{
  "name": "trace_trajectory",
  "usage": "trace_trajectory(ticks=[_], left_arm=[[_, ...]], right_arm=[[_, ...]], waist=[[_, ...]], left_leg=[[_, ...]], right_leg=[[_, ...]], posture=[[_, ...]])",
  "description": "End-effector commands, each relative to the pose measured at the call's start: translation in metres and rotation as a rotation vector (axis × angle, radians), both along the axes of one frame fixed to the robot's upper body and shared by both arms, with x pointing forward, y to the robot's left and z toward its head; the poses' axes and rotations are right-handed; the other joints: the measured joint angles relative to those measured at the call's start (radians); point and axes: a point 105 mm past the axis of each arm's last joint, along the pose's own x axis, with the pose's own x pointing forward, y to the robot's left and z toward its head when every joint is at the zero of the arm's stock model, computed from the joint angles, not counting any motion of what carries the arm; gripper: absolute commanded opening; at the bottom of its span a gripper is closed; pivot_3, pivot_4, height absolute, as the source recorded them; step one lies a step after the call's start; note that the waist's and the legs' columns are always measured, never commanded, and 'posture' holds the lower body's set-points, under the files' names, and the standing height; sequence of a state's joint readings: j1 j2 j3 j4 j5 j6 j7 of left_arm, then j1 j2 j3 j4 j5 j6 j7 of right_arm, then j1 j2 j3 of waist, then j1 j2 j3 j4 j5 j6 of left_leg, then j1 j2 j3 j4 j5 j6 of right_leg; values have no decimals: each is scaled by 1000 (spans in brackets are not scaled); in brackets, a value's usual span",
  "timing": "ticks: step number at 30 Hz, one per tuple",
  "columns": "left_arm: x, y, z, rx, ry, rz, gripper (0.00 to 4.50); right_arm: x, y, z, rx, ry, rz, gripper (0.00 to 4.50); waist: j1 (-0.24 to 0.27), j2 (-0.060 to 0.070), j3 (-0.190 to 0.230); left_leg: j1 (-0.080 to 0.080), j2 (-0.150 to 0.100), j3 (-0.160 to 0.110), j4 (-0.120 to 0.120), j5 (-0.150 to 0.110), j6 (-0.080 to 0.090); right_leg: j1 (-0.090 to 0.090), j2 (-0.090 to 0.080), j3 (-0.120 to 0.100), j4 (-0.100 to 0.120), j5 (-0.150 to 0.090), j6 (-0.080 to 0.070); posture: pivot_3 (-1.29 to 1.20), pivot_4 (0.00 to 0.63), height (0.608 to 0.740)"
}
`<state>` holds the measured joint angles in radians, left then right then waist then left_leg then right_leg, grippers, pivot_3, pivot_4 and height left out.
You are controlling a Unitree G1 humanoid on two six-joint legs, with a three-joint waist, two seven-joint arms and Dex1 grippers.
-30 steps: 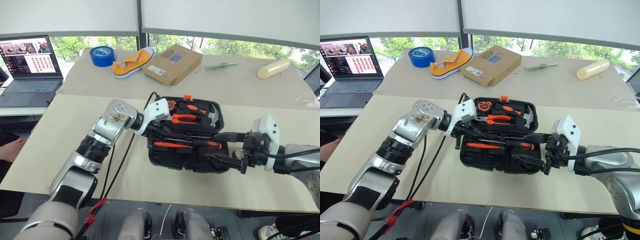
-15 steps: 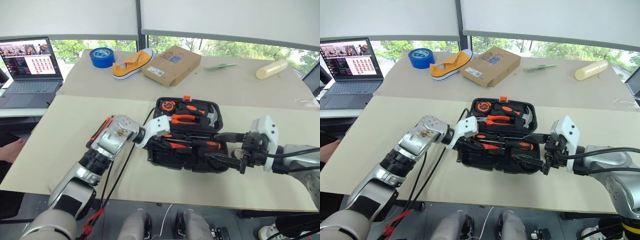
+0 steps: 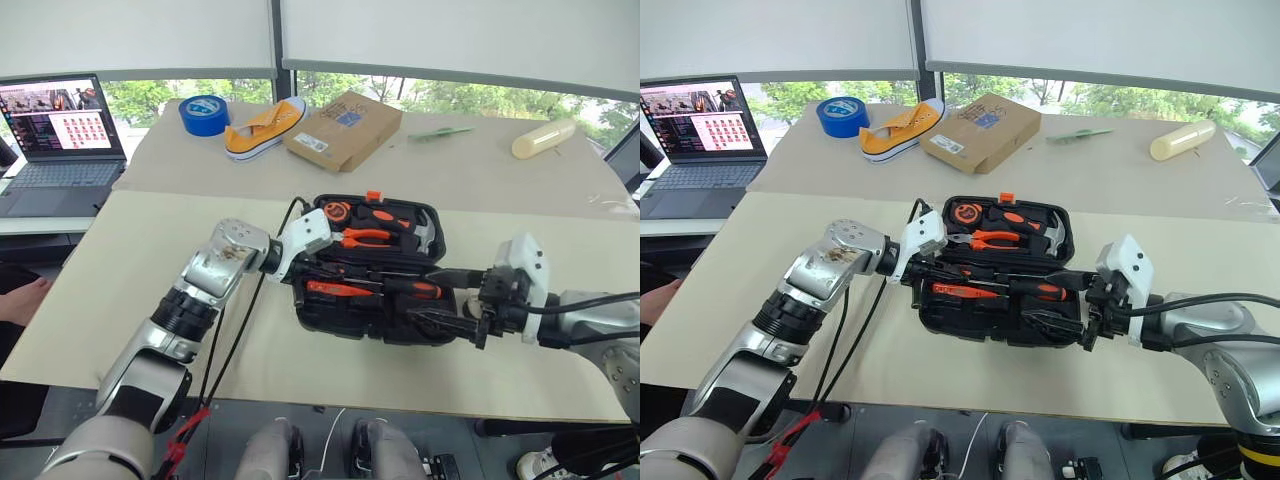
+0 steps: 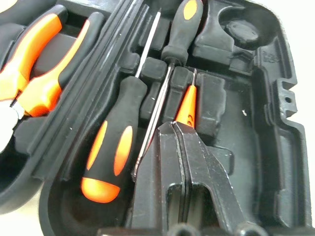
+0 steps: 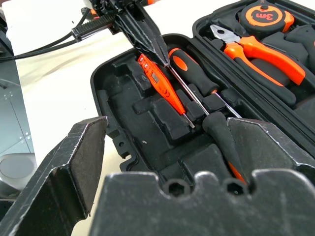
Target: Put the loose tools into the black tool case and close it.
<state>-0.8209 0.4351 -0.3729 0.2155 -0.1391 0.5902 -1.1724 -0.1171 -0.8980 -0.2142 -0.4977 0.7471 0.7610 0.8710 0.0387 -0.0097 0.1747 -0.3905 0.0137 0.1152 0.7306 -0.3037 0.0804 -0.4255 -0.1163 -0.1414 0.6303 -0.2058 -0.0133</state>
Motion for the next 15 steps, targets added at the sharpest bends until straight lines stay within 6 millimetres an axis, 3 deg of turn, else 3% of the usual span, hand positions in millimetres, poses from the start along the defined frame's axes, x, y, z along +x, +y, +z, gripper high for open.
trace_trajectory(ticks=[1,7,15], left_arm=[[-2,-6,1,-1,-34,-30,49],[-8,-14,10,-56,-43,-65,49],[-4,-9,-17,31,-101,-67,49]], right_arm=[[2,-2,10,4,-45,-3,4500],[0,-6,9,-1,-38,-18,4500],[0,-6,12,8,-38,-22,4500]], waist=[[1,0,0],[0,0,0],[0,0,0]], left_leg=[[0,0,0,0,0,0],[0,0,0,0,0,0],[0,0,0,0,0,0]], right_leg=[[0,0,0,0,0,0],[0,0,0,0,0,0],[0,0,0,0,0,0]], posture=[[0,150,731],[0,150,731],[0,150,731]])
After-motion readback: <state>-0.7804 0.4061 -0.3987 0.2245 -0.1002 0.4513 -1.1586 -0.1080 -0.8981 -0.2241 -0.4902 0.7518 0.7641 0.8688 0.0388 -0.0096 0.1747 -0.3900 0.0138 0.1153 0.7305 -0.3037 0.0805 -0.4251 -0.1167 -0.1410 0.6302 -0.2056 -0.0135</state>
